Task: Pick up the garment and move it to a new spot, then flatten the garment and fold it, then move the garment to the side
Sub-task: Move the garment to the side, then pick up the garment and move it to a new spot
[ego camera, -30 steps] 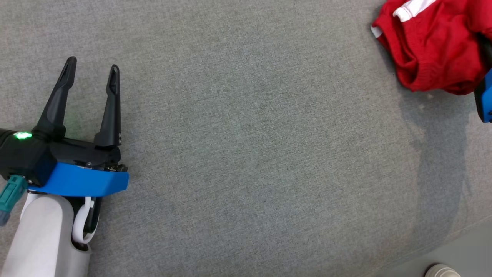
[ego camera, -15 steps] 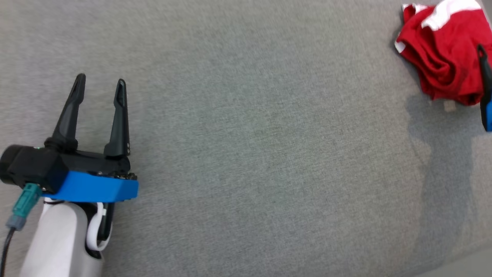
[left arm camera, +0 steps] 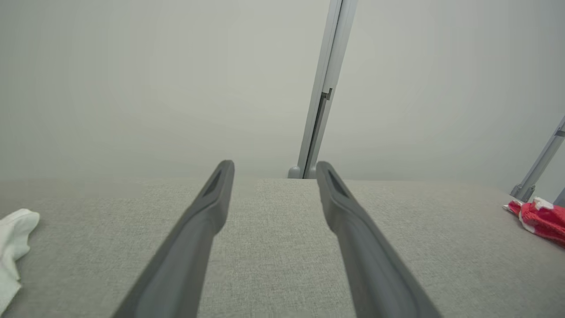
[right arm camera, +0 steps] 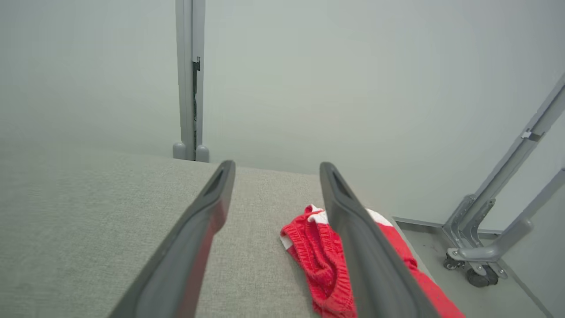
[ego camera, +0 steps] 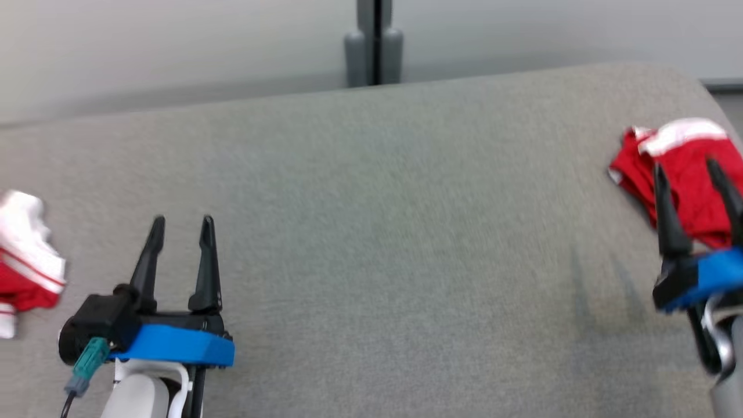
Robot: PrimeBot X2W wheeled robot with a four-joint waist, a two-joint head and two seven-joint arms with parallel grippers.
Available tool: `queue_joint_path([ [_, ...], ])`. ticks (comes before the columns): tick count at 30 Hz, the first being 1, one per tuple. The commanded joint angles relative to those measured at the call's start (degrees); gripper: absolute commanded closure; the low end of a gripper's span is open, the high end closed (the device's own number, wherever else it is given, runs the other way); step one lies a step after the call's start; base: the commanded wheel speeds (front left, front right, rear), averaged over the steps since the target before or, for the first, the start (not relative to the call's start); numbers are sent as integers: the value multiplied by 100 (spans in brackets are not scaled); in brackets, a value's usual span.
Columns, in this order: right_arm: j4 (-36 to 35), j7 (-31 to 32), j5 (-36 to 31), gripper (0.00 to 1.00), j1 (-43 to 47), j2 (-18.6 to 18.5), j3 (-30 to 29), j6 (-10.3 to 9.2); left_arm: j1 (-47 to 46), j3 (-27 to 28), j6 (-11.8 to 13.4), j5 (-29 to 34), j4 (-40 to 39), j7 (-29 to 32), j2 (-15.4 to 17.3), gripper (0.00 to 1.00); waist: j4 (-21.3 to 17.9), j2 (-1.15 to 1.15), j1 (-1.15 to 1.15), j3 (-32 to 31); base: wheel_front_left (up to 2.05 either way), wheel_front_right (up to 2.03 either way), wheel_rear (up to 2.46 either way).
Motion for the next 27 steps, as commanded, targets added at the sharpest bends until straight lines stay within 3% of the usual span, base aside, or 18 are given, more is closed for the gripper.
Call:
queue_joint_path([
  [1, -147, 58, 15, 0, 250, 75, -45, 1, 47, 23, 16, 18, 24, -19, -29, 0, 23, 0, 3, -96, 0, 0, 0],
  [6, -1409, 312, 216, 0, 1205, 789, -85, 1, 426, 265, 17, 76, 46, -24, -80, 0, 113, 0, 3, -387, 0, 0, 0],
  [11, -1586, 358, 172, 0, 1558, 1089, 28, 2, 697, 405, -38, 139, 188, -25, -146, 0, 155, 0, 3, -586, 0, 0, 0],
  [27, -1245, 339, 445, 0, 1883, 835, 89, 1, 1045, 588, -143, 271, 427, -26, -345, 0, 448, 0, 3, -966, 0, 0, 0],
])
